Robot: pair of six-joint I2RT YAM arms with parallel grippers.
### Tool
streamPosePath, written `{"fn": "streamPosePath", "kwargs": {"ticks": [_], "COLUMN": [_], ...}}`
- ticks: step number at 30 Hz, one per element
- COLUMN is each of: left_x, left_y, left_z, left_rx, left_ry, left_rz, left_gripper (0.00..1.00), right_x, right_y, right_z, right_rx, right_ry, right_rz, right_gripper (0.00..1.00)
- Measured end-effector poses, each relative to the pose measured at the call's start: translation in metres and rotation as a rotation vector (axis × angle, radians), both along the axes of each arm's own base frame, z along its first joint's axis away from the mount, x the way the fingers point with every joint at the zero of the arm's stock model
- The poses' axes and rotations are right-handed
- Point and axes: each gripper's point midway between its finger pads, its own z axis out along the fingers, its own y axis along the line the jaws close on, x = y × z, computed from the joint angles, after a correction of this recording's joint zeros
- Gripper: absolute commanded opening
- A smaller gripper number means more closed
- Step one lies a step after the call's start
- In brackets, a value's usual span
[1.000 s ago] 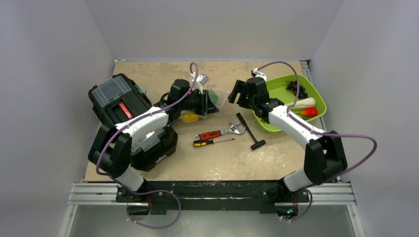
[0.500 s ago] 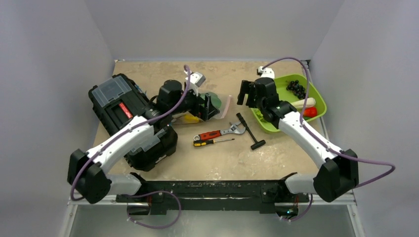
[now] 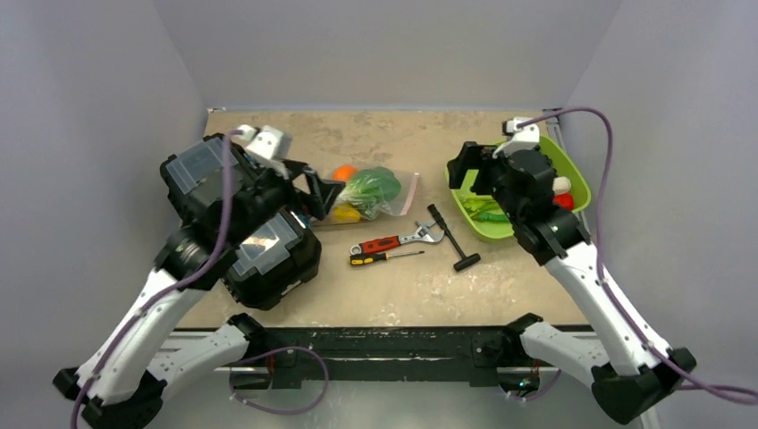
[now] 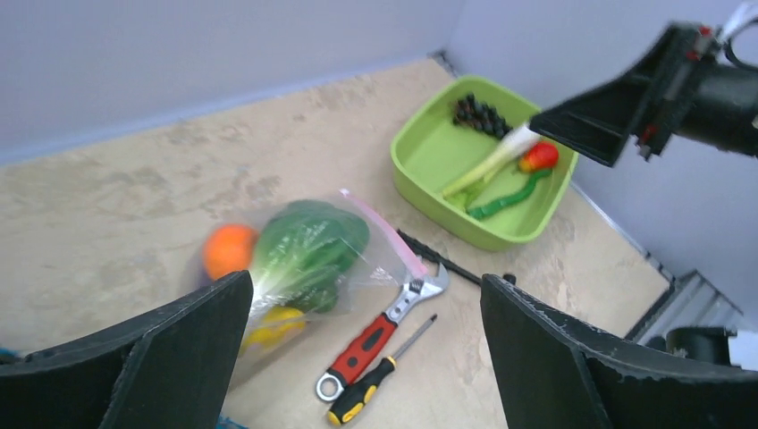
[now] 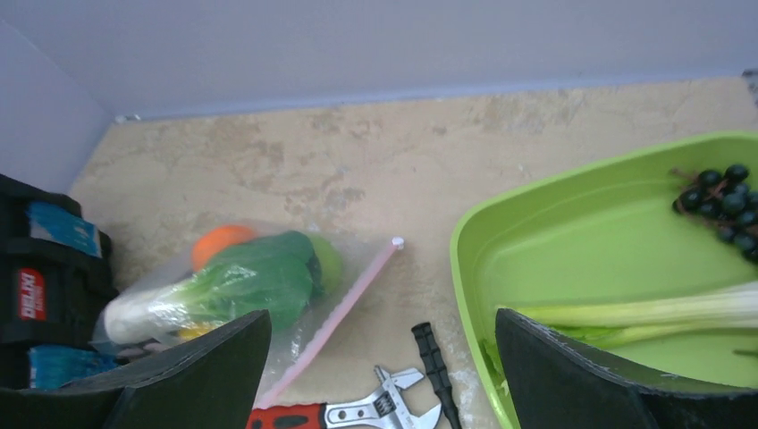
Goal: Place the food in the zip-top bag and seal the zipper
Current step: Reset both arms
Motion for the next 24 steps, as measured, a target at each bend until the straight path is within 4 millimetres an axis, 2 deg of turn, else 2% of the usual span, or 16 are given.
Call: {"fn": "streamPosePath", "kwargs": {"ticks": [3,6,9,12,15,18,24], "left_x": [-0.022,-0.045,-0.068,-0.086,-0.097,-0.104,-0.109], "left_y": [0.04,0.081,0.117,0.146,0.165,0.178,0.189], "left_z": [0.046,0.08,0.102,0.108,0.107,0.104,0.1], "left_rx": [-0.059,-0.12,-0.179,-0.215,-0.233,-0.233,-0.216], "left_ry": [-0.103,-0.197,-0.268,-0.299,-0.31,-0.307,-0.288], "left_rz": [0.113,0.223,0.314,0.394,0.449,0.487,0.526], "left_gripper": [1.0,1.0,1.0,1.0,1.0,1.0,1.0], "right_x": [-0.021,-0.047,-0.067,-0.087,-0.093,-0.093,-0.092], "right_y": [-0.012,-0.026,-0.038,-0.053,-0.066,-0.075,-0.087], "right_z": [0.041,0.086,0.114,0.136,0.144,0.14,0.132], "right_rx": [0.038,0.085,0.12,0.153,0.162,0.152,0.132], "right_ry": [-0.112,-0.241,-0.326,-0.399,-0.426,-0.416,-0.39], "right_rz": [0.002,-0.002,-0.01,-0.041,-0.094,-0.142,-0.211], "right_gripper": [0.99,0.99,0.99,0.99,0.99,0.99,0.99]}}
